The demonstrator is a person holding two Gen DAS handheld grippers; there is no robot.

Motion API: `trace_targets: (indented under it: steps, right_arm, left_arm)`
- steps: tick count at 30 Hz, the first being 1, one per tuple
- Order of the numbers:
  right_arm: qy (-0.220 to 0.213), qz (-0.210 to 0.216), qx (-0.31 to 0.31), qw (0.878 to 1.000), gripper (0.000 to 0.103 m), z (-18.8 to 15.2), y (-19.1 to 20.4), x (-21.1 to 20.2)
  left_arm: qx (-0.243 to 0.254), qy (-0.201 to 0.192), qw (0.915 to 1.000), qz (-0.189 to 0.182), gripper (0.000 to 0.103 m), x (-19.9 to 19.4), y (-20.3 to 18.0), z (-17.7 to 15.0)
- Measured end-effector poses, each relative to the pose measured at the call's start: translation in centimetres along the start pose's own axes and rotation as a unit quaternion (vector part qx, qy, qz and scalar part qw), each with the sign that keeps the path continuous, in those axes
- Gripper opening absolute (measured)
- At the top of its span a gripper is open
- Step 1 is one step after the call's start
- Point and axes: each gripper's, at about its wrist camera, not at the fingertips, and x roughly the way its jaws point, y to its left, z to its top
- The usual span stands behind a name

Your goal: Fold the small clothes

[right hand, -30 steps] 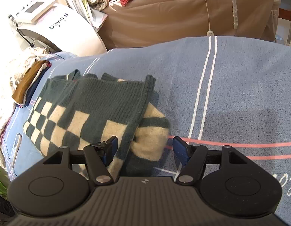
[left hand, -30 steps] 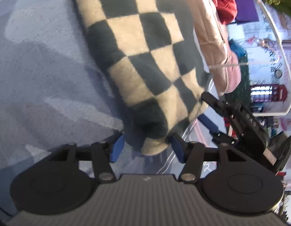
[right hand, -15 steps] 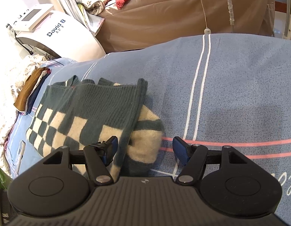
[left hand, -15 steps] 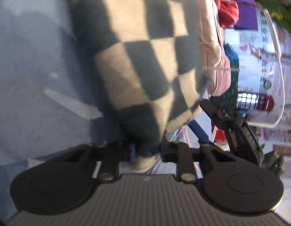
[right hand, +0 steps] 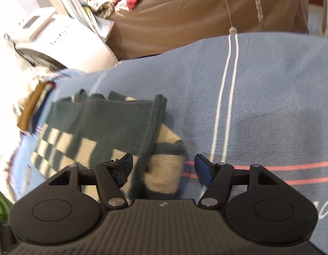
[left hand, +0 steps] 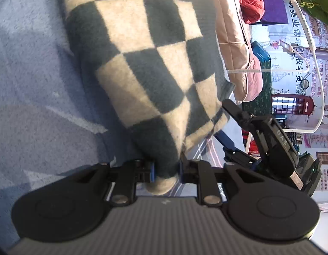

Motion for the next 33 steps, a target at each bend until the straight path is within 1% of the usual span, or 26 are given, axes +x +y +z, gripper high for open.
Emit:
trace_targets:
  steps: [2,5,8,9,10,11,12,15,17,20,27,29,33]
  right_arm:
    - [0.021,-0.001,0.003,1.000,0.103,0.0,-0.3,0.7]
    - [0.019,0.008,0.000,1.000,0.103,0.2,-0.4,1.2]
    - [0.018,0.019,0.009,1.000,0.093,0.4,-0.3,2.0]
    - [0.018,0.021,0.012,1.000,0.086,0.4,-0.3,2.3]
    - [0.019,0.023,0.011,0.999,0.075,0.5,-0.2,2.5]
    - [0.024,0.023,0.009,0.999,0.046,0.6,-0.1,2.8]
    - [0.029,0.025,0.012,0.999,0.040,0.6,0.0,3.0]
    - [0.030,0.023,0.011,0.999,0.031,0.8,0.2,3.0]
    - [0.030,0.023,0.008,0.999,0.028,0.8,0.4,2.6]
    - [0.028,0.023,0.008,0.999,0.026,1.0,0.8,2.1]
    - [0.031,0.025,-0.003,0.999,0.025,1.5,3.0,1.1]
    - [0.031,0.025,-0.004,0.999,0.025,1.9,3.8,0.8]
    - [0.030,0.032,0.002,0.999,0.025,2.5,5.8,0.4]
  left_arm:
    - [-0.005,0.001,1.0000,0.001,0.018,0.2,-0.1,0.1]
    - [-0.001,0.002,1.0000,0.002,0.018,0.2,-0.3,0.3]
    - [0.005,0.005,1.0000,0.003,0.018,-0.2,0.2,0.4]
    - [0.011,0.006,0.9999,0.005,0.018,-0.7,0.7,0.0]
    - [0.018,0.006,0.9998,0.011,0.018,-0.7,0.4,0.1]
    - [0.028,0.006,0.9994,0.019,0.018,-1.0,0.3,0.0]
    - [0.040,0.007,0.9988,0.026,0.018,-1.2,0.1,0.1]
    - [0.048,0.008,0.9977,0.048,0.018,-1.4,-0.9,0.3]
    - [0.051,0.011,0.9971,0.055,0.018,-1.4,-1.3,0.4]
    - [0.071,0.012,0.9953,0.065,0.018,-1.5,-2.0,0.7]
    - [0.070,0.011,0.9960,0.054,0.016,-2.9,-2.4,1.4]
    - [0.071,0.008,0.9962,0.050,0.016,-3.8,-2.5,1.7]
    - [0.058,0.001,0.9975,0.041,0.016,-5.7,-2.8,2.8]
